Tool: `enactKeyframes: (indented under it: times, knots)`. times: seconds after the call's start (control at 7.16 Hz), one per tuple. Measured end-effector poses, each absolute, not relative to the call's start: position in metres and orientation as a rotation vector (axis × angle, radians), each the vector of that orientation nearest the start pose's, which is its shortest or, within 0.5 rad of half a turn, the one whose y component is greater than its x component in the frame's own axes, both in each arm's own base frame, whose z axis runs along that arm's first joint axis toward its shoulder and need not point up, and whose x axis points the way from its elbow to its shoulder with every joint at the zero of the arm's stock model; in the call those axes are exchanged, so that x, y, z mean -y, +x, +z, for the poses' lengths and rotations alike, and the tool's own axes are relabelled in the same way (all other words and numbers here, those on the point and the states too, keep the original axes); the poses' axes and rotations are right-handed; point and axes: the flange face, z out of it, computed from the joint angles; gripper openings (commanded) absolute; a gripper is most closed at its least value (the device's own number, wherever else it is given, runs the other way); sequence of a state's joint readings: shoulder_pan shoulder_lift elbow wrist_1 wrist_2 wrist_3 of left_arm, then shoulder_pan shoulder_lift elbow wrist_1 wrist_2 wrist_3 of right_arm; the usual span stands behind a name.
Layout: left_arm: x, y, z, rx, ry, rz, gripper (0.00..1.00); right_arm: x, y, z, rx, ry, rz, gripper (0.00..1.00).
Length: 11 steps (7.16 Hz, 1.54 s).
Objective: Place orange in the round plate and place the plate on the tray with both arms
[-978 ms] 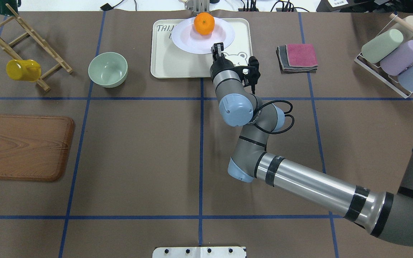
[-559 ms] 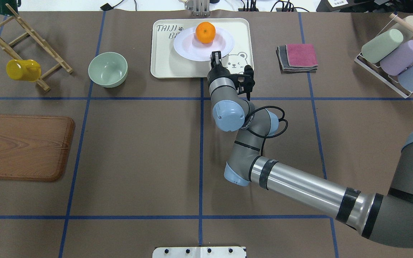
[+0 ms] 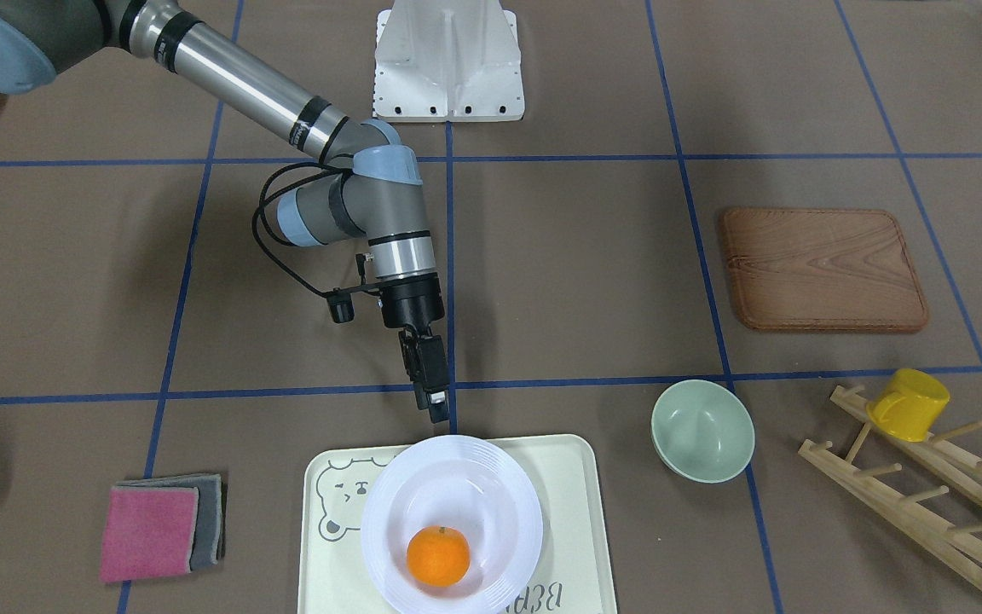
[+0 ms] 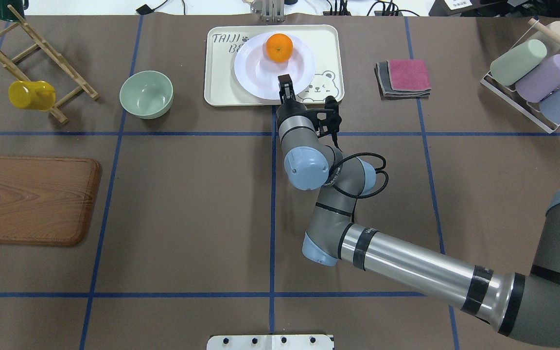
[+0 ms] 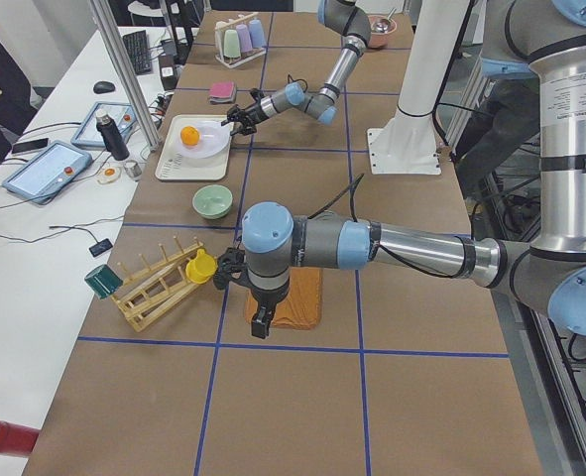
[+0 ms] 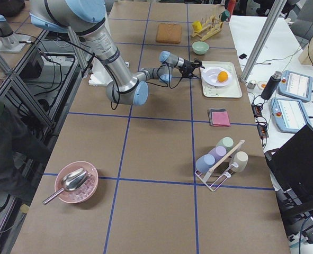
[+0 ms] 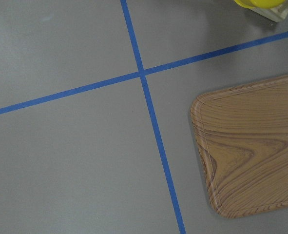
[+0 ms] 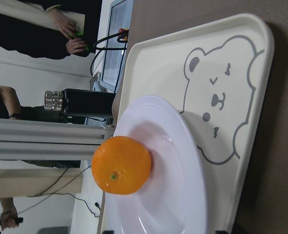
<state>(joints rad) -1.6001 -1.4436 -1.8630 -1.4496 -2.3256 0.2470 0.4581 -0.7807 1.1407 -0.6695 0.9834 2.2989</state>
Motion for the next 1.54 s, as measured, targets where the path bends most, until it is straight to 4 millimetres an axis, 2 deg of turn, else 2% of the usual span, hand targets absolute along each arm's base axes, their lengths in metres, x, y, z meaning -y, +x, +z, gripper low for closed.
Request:
enactKeyframes:
  times: [0.14, 0.42, 0.7, 0.84, 1.12, 1.4, 1.54]
  knots:
    - [0.433, -0.078, 0.588, -0.743, 0.145, 0.223, 0.99, 0.508, -0.595, 0.246, 1.334, 0.379, 1.242, 1.00]
    - [0.433, -0.078, 0.590, -0.744, 0.143, 0.223, 0.99, 0.526, -0.539, 0.232, 1.146, 0.359, 1.032, 1.00]
    - [0.430, -0.078, 0.589, -0.744, 0.143, 0.223, 0.99, 0.548, -0.450, 0.239, 0.966, 0.314, 0.830, 1.00]
    - [0.429, -0.078, 0.588, -0.744, 0.144, 0.224, 0.99, 0.556, -0.403, 0.253, 0.902, 0.292, 0.726, 1.00]
    - [0.425, -0.078, 0.591, -0.743, 0.139, 0.222, 0.99, 0.579, -0.308, 0.304, 0.818, 0.259, 0.506, 1.00]
    - [0.421, -0.078, 0.595, -0.742, 0.129, 0.219, 0.99, 0.592, -0.201, 0.375, 0.767, 0.243, 0.307, 1.00]
    - [0.421, -0.078, 0.595, -0.737, 0.129, 0.220, 0.99, 0.589, -0.146, 0.415, 0.747, 0.241, 0.221, 1.00]
